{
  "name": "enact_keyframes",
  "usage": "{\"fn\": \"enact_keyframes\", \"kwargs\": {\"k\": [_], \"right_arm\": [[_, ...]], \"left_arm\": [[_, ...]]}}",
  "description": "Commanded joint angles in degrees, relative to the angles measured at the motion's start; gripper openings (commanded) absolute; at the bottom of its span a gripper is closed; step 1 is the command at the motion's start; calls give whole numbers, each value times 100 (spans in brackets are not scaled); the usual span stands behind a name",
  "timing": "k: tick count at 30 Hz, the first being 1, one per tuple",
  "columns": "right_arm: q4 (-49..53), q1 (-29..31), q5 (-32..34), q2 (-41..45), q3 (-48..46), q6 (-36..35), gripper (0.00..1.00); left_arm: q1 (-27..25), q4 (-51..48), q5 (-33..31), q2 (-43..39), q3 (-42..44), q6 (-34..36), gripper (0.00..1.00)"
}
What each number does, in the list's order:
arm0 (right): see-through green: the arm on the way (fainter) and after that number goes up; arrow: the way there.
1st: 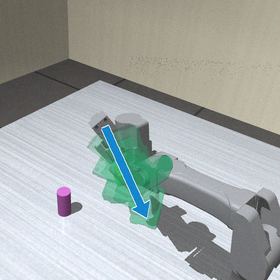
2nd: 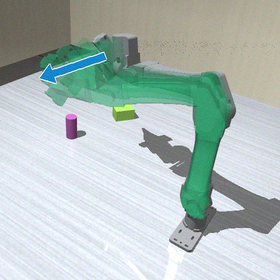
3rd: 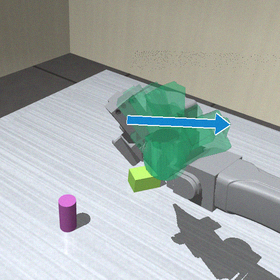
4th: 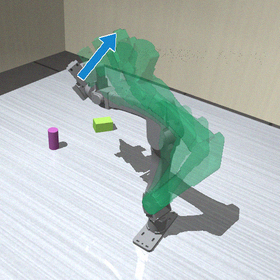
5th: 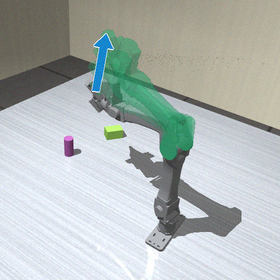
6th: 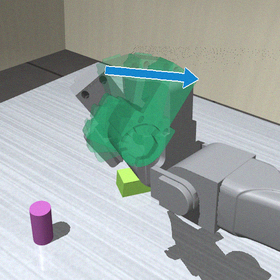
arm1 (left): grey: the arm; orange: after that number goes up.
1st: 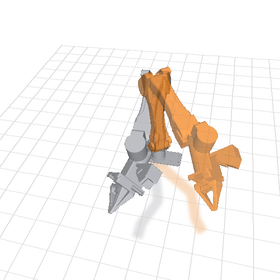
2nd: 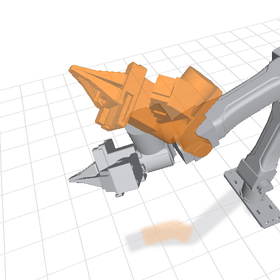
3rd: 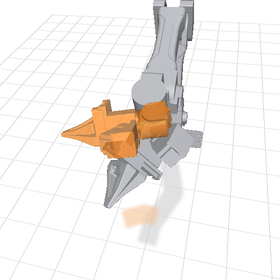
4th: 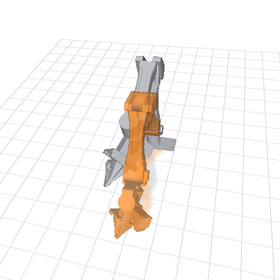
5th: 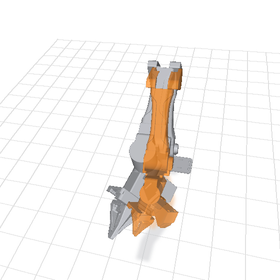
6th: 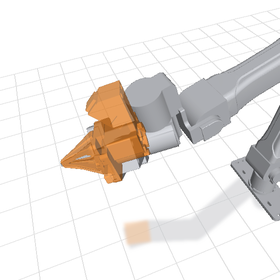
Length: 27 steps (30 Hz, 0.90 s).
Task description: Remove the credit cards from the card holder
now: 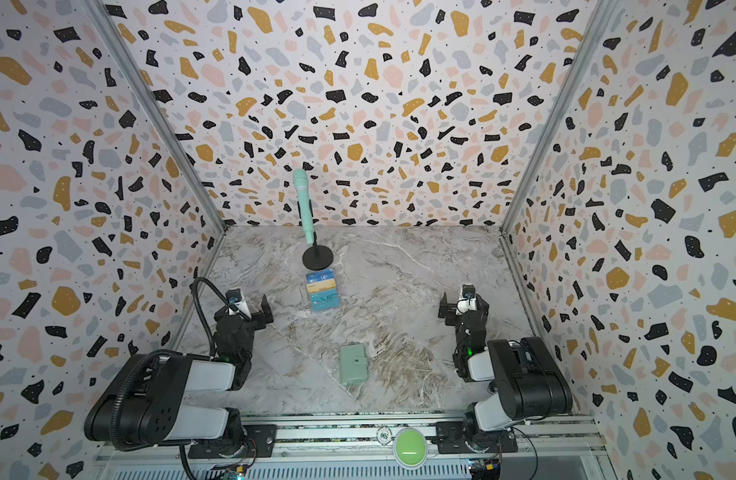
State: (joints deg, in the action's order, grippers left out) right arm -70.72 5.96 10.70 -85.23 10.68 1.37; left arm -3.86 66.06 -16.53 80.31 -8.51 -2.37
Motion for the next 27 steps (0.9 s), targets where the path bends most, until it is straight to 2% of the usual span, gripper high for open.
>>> {"fn": "enact_keyframes", "kwargs": {"k": [1,12,15,27], "right_arm": [[-31,-24,-26,25,101,-24,99],[-22,-24,-32,22,97,-22,99],[-24,-24,-33,21,113,-26,99],[-22,-24,-33,12,110,-14,99]], "left_arm": [[3,244,50,-58,-82,39,100],[8,232,41,-52,-88,44,100],[-1,220,431,-65,-85,207,100],[-1,223,485,-56,-99,222,100]]}}
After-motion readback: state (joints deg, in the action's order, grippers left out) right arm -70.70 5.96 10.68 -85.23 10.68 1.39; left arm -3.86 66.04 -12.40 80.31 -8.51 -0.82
